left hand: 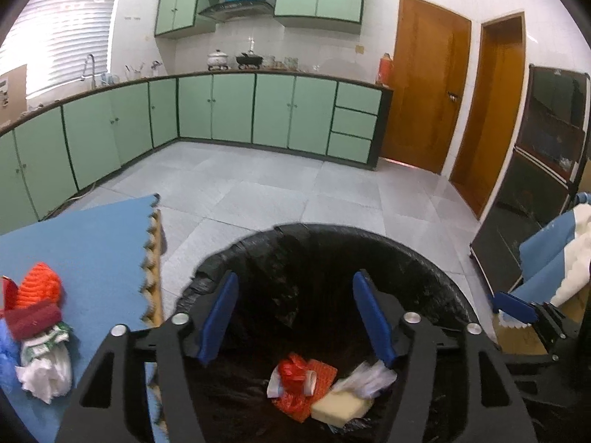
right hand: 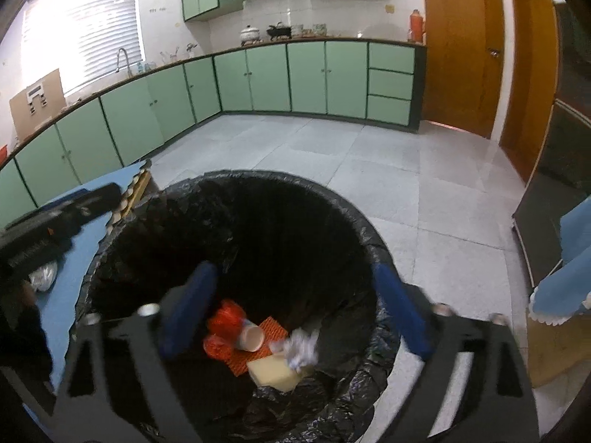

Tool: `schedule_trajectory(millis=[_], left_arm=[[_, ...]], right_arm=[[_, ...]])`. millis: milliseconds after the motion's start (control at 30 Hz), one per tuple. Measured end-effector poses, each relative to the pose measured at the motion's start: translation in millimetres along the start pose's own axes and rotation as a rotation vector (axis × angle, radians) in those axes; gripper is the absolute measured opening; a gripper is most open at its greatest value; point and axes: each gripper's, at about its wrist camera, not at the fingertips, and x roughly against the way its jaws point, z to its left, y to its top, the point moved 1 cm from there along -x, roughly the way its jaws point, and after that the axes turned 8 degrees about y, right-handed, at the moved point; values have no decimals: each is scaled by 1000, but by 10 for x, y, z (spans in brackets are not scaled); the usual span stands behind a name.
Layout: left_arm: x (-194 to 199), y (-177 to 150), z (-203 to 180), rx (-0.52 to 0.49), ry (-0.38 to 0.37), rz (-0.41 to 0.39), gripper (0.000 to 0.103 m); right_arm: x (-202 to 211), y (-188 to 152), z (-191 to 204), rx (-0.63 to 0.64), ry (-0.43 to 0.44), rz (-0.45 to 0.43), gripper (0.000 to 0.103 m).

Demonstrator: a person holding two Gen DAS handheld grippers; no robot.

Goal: Collect trash
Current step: 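Carry the red bag and tissues over the bin and release both, then move both tools back toward the remaining trash on the table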

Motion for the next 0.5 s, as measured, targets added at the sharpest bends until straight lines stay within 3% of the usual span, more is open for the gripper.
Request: schedule_trajectory(millis=[267,500], left_arm=[[350,77,464,29,97,-68,75],[658,-27,1053,97,204,-86,76]], right_arm=[[93,106,190,-34,35,-24,97],[126,211,739,34,87,-54,97]])
